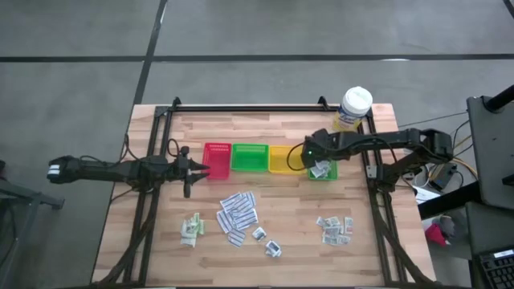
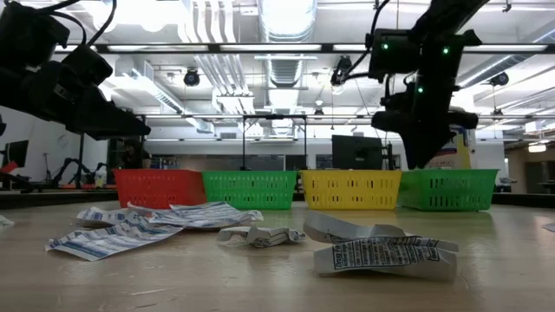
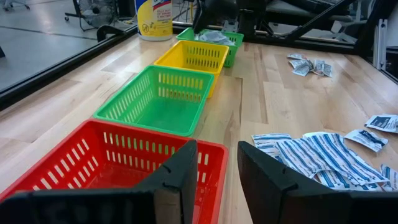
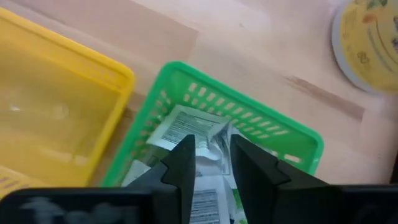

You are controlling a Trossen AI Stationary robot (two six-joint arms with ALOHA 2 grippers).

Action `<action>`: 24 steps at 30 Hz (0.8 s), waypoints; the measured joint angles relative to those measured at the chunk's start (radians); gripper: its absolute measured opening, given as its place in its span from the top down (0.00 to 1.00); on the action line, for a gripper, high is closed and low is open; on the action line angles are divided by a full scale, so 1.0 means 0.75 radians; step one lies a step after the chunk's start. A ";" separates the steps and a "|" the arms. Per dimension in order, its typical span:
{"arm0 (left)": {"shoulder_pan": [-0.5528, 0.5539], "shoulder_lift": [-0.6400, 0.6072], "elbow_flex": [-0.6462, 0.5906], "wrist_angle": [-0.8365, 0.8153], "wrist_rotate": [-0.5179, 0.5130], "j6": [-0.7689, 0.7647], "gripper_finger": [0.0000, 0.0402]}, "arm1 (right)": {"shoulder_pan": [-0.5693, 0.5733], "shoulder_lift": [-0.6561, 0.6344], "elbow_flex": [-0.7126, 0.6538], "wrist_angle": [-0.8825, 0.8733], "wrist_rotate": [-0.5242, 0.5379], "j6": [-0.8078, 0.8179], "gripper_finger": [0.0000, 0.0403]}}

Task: Pick & Place First Aid Supplies
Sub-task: Put the blue alcohol pad into the right green bin

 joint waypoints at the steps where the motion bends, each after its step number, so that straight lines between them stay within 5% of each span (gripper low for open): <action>1: 0.000 0.000 0.000 0.000 0.000 0.000 0.72 | 0.000 -0.007 0.010 -0.003 -0.010 -0.008 0.74; 9: 0.000 0.000 0.000 0.000 0.000 0.001 0.72 | 0.054 -0.087 0.093 -0.005 -0.173 -0.095 0.76; 24: 0.000 0.000 0.000 -0.001 0.000 0.003 0.72 | 0.463 -0.166 0.124 0.151 -0.182 -0.151 0.83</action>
